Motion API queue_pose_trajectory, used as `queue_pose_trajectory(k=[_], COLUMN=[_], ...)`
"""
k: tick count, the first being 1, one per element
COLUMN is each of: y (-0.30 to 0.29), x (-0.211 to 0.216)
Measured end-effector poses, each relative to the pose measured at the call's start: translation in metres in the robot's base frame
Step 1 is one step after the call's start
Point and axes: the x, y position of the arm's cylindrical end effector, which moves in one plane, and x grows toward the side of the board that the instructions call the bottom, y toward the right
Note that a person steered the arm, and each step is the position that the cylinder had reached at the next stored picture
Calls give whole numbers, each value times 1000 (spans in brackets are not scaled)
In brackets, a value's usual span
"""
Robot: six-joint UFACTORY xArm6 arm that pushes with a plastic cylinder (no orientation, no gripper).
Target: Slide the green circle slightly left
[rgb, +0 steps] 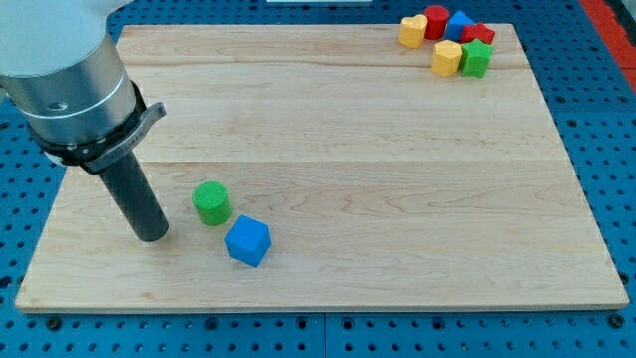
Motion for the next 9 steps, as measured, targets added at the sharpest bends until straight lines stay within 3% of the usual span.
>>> queue_pose_trajectory(k=[2,4,9], y=[-27,-21,44], x=[41,41,-45])
